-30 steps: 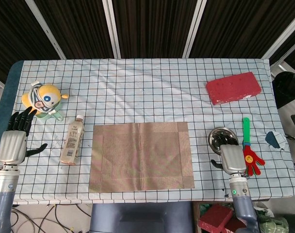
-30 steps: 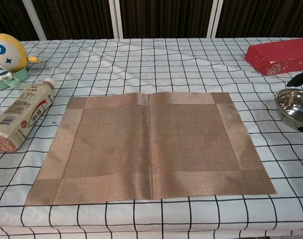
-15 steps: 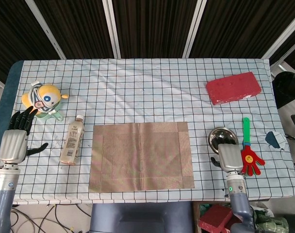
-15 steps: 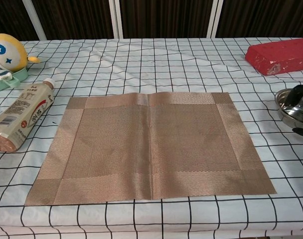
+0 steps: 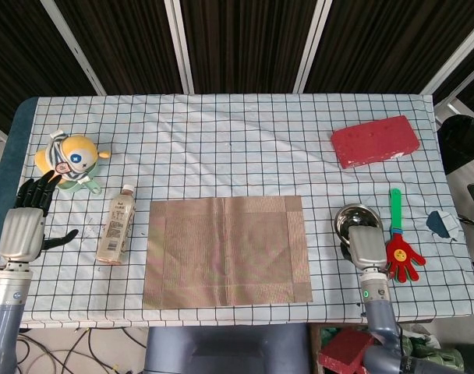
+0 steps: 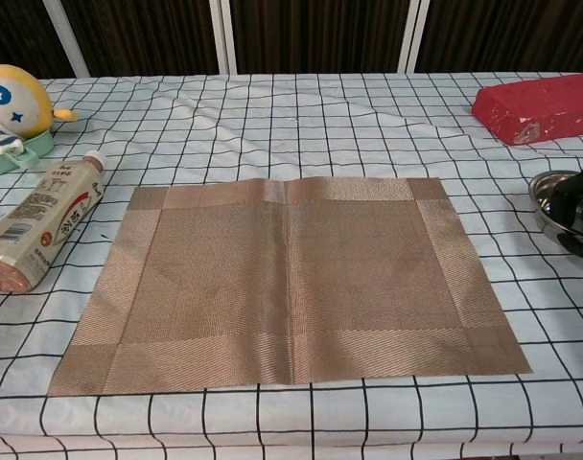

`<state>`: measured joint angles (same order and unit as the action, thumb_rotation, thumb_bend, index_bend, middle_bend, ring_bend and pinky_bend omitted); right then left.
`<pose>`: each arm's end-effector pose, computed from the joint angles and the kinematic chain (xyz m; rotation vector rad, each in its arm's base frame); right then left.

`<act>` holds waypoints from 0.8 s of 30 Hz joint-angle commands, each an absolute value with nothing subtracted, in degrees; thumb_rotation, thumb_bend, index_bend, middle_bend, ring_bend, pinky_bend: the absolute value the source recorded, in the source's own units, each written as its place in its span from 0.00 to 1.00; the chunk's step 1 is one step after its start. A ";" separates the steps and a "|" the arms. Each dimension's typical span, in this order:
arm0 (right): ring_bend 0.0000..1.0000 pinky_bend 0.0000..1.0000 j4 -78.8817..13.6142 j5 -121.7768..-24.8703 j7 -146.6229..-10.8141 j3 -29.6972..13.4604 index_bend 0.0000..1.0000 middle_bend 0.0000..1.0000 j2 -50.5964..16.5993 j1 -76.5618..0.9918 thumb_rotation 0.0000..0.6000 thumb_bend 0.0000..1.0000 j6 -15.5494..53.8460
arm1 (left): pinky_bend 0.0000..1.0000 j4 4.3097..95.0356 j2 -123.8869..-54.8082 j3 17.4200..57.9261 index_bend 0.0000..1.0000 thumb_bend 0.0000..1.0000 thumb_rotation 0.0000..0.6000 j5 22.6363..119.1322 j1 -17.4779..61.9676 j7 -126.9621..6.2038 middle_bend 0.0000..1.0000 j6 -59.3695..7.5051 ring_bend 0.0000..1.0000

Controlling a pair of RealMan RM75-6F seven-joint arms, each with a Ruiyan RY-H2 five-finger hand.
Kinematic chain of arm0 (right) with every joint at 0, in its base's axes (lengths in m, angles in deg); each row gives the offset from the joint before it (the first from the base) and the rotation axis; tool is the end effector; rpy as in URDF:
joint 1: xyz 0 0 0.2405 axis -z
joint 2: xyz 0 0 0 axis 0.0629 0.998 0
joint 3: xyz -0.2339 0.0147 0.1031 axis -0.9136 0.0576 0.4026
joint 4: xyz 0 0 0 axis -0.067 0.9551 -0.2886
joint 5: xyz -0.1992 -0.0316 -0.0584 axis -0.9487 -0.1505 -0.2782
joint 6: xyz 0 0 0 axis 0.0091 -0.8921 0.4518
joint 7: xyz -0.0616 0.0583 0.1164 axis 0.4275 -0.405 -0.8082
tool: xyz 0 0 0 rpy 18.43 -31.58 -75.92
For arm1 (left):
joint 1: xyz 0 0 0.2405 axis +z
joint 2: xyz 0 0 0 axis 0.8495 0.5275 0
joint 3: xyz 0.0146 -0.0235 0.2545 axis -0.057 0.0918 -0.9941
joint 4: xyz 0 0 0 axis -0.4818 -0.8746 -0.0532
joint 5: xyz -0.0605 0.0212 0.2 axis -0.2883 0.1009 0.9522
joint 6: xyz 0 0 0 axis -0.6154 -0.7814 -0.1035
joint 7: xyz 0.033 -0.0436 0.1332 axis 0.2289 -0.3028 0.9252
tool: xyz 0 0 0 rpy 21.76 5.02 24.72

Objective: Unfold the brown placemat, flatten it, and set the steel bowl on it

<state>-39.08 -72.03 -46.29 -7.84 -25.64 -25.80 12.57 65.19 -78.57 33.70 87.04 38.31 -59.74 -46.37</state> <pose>-0.2663 -0.2836 0.0103 1.4574 -0.9354 0.6512 -0.2716 0.2638 0.1286 -1.3760 -0.8506 -1.0775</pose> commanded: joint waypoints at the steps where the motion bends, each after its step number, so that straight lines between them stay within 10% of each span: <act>1: 0.38 0.33 -39.26 -71.87 -46.26 -7.80 0.57 0.48 -25.77 -25.95 1.00 0.51 12.75 | 0.05 65.19 -78.51 33.99 0.00 0.07 1.00 87.19 38.47 -59.85 0.01 -46.03 0.05; 24: 0.43 0.38 -47.27 -82.19 -48.45 -7.02 0.69 0.57 -26.29 -29.91 1.00 0.62 9.86 | 0.05 64.83 -78.66 36.57 0.00 0.07 1.00 88.31 39.70 -61.83 0.01 -44.67 0.05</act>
